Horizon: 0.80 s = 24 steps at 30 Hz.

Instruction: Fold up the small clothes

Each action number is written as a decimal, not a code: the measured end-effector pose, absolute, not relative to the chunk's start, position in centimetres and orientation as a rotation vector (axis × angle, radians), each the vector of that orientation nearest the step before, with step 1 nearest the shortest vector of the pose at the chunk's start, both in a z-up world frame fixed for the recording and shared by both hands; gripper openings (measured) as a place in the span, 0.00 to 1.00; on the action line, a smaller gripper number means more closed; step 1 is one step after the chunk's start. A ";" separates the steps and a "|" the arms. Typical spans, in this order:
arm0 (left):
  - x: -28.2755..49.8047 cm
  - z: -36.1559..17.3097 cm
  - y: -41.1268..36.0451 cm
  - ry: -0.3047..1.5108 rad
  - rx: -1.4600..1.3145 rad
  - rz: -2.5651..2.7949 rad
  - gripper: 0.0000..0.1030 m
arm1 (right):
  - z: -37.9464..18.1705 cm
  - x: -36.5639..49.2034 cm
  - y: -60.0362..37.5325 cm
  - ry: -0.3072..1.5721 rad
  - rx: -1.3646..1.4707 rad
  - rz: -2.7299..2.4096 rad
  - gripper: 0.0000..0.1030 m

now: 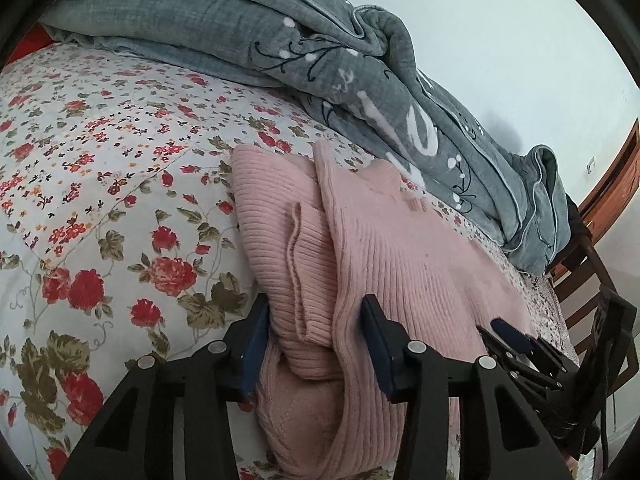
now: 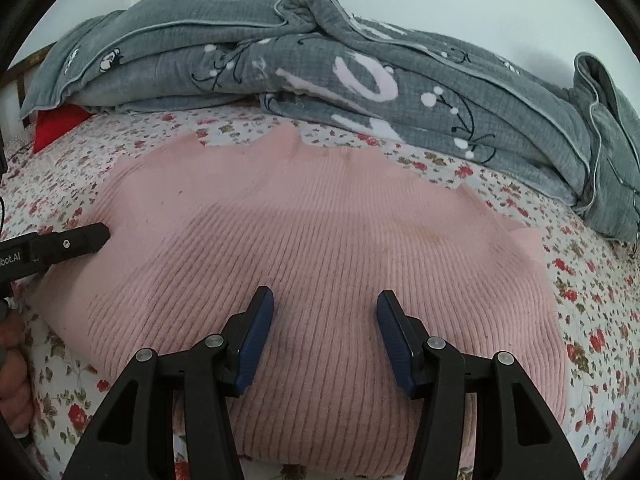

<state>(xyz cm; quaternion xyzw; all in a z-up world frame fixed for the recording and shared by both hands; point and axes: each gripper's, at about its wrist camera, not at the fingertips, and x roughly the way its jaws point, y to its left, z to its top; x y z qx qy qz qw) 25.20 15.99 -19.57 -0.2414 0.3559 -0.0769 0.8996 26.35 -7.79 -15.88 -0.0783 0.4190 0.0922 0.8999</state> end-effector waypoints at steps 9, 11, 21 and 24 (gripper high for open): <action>25.0 -20.0 16.6 0.741 -0.542 -0.180 0.38 | -15.5 19.8 -8.0 0.839 -0.157 0.218 0.51; 25.0 -19.9 16.5 0.750 -0.539 -0.183 0.39 | -15.0 18.4 -8.5 0.835 -0.141 0.248 0.51; 25.7 -15.2 15.1 0.807 -0.471 -0.110 0.22 | -13.0 12.5 -16.7 0.763 -0.098 0.255 0.51; 26.0 -10.9 12.3 0.768 -0.446 -0.165 0.22 | -12.7 11.3 -20.1 0.685 -0.117 0.128 0.51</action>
